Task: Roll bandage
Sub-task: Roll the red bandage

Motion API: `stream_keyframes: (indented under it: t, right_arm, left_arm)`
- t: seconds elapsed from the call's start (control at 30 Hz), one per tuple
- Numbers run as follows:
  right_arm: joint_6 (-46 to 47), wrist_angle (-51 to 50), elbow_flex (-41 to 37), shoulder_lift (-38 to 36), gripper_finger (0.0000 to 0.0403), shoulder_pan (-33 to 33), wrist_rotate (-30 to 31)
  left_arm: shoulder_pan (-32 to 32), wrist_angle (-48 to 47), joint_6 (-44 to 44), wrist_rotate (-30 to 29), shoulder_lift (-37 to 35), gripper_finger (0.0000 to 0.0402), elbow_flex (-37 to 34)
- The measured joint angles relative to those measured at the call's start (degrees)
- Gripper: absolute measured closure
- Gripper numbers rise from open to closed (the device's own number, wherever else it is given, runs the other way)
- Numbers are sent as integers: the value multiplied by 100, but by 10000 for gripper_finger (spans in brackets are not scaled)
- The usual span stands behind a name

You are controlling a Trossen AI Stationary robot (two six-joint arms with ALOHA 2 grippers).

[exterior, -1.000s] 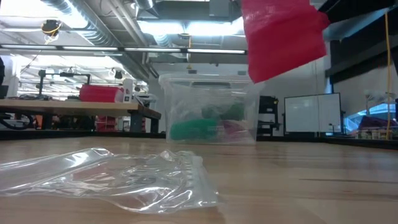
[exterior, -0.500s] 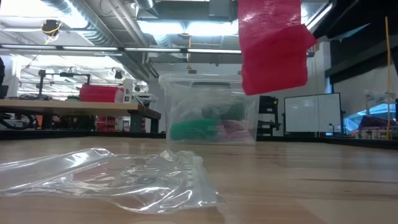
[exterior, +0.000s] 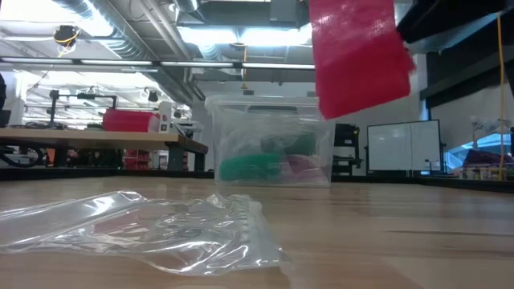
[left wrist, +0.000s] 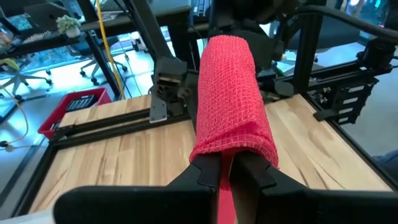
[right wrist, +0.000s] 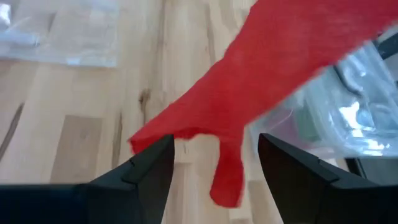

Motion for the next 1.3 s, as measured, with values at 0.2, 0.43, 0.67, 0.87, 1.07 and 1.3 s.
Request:
stream_keyframes:
  t: [0.2,0.43,0.67,0.87,1.07,1.3]
  right_arm:
    - [259,-23,9,-17,168,10,28]
    - [273,-139,-127,76,205,-33,107]
    - [508,-114,-293,79,227,-27,27]
    - [137,502,-455,79,230,-27,73]
    - [138,564,-511,83,264,-29,333]
    - [175,701,-549,83,392,-29,331]
  left_arm:
    - [0,66,-7,-13,0,391,0]
    - [0,109,-11,-16,0,391,0]
    - [-76,183,-6,-16,0,391,0]
    - [-74,192,4,-11,0,391,0]
    - [-74,193,-3,-10,0,391,0]
    - [-74,216,13,-11,0,391,0]
